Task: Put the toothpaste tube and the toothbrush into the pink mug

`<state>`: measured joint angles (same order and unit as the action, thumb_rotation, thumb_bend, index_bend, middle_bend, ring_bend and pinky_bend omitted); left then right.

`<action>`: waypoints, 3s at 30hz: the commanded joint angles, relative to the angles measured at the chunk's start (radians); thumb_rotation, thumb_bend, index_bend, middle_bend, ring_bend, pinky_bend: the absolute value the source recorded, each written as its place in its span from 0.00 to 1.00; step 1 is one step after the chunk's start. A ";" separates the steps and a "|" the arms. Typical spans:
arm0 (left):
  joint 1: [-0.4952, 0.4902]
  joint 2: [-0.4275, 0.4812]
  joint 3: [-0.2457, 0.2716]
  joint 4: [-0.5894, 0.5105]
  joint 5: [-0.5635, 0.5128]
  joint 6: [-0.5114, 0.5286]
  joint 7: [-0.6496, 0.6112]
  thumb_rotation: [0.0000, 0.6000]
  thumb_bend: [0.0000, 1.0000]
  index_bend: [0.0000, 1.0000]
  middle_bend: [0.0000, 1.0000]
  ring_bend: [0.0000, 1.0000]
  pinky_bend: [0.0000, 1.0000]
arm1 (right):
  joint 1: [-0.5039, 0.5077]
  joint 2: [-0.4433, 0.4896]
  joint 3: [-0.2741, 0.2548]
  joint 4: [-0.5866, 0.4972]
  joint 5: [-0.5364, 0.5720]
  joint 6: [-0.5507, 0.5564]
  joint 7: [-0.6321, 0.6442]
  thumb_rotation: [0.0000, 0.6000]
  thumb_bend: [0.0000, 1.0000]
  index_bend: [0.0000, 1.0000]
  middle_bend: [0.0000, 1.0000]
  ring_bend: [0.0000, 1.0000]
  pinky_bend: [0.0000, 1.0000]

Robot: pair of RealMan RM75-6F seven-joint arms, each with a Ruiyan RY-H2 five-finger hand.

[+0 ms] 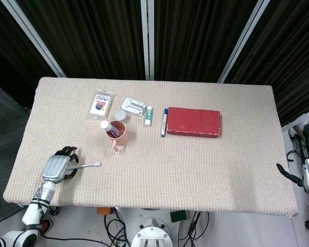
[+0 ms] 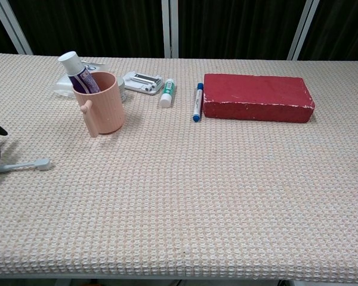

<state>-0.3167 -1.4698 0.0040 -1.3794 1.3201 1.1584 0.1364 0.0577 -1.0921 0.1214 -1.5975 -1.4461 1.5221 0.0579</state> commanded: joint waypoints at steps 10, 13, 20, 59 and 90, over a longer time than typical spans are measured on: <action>-0.006 -0.028 -0.010 0.025 0.005 -0.019 -0.010 1.00 0.31 0.49 0.18 0.11 0.25 | -0.001 -0.003 -0.004 0.002 0.002 -0.006 -0.006 0.83 0.50 0.00 0.00 0.00 0.00; -0.009 -0.031 -0.009 0.029 0.004 -0.030 -0.008 1.00 0.31 0.50 0.18 0.11 0.25 | -0.001 -0.002 -0.003 0.002 0.004 -0.007 -0.009 0.83 0.50 0.00 0.00 0.00 0.00; -0.008 -0.042 -0.016 0.042 -0.001 -0.033 -0.011 1.00 0.31 0.53 0.18 0.11 0.25 | 0.000 -0.004 -0.004 0.005 0.009 -0.013 -0.009 0.83 0.50 0.00 0.00 0.00 0.00; 0.003 0.275 -0.136 -0.240 0.030 -0.001 -0.486 1.00 0.35 0.71 0.35 0.21 0.38 | 0.001 -0.006 -0.002 0.009 0.010 -0.018 0.001 0.83 0.50 0.00 0.00 0.00 0.00; -0.265 0.225 -0.397 -0.276 -0.144 -0.212 -0.984 1.00 0.35 0.75 0.42 0.23 0.36 | 0.011 -0.009 -0.001 0.014 0.013 -0.032 -0.006 0.83 0.50 0.00 0.00 0.00 0.00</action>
<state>-0.5589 -1.2146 -0.3830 -1.6832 1.1942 0.9675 -0.8286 0.0687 -1.1009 0.1200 -1.5836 -1.4333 1.4900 0.0521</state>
